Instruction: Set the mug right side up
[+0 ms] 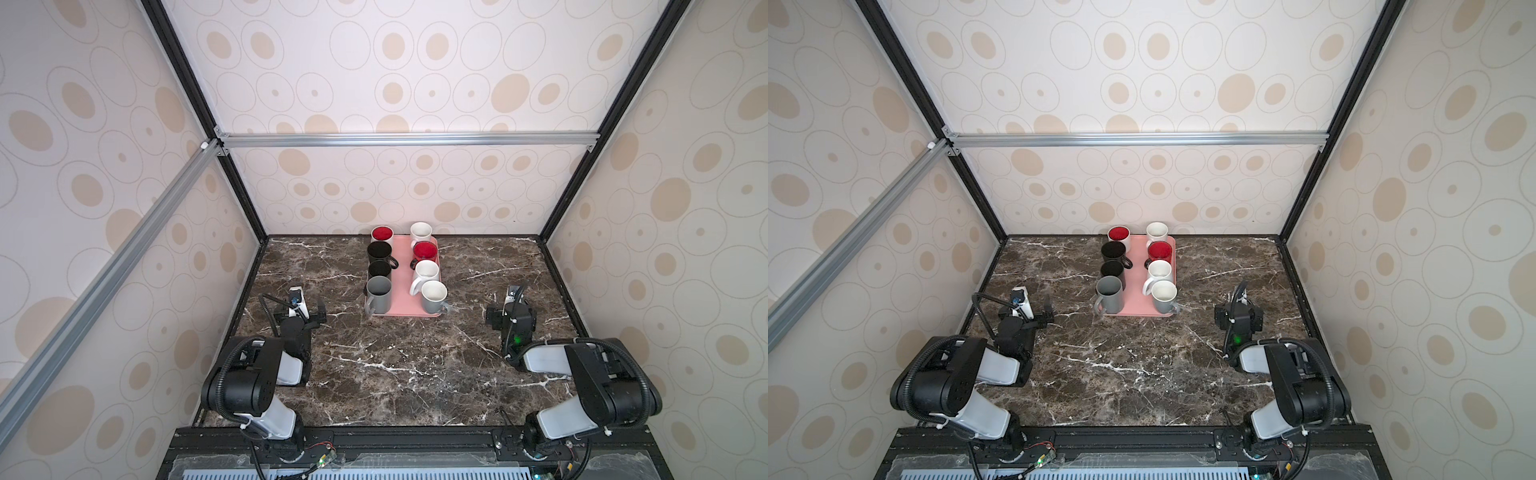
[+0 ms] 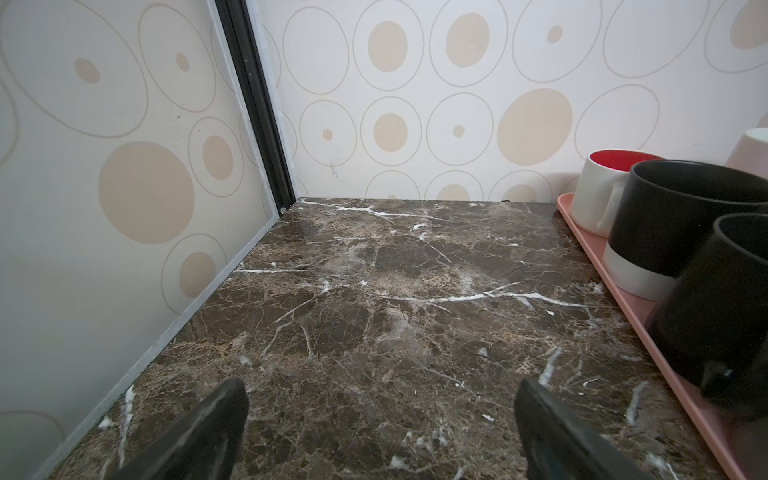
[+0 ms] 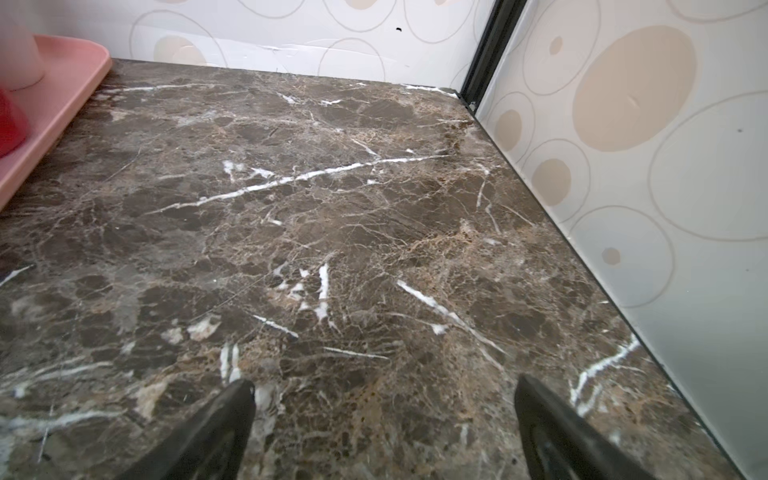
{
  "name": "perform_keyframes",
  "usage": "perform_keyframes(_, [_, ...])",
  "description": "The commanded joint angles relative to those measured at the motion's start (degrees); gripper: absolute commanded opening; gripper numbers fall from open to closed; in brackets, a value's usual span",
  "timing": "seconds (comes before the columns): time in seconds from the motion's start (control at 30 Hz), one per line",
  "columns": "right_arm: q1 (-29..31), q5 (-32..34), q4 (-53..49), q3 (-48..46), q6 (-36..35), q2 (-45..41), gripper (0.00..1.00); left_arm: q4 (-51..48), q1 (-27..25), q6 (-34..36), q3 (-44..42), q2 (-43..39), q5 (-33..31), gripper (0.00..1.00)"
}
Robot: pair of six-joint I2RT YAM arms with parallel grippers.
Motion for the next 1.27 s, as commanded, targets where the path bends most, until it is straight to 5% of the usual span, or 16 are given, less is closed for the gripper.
perform_keyframes(0.0, [-1.50, -3.01, 7.98, 0.70, -0.89, 2.62, 0.99, 2.46, 0.06, 1.07, 0.01, 0.19, -0.41, 0.99])
perform_keyframes(0.1, [-1.98, -4.09, 2.47, 1.91, 0.39, 0.82, 0.99, 2.34, 0.02, 1.16, 0.06, 0.18, -0.65, 0.99])
perform_keyframes(1.23, [-2.09, -4.05, 3.47, 1.70, 0.41, 1.11, 1.00, 2.26, -0.07, 1.25, 0.14, 0.23, -0.76, 1.00])
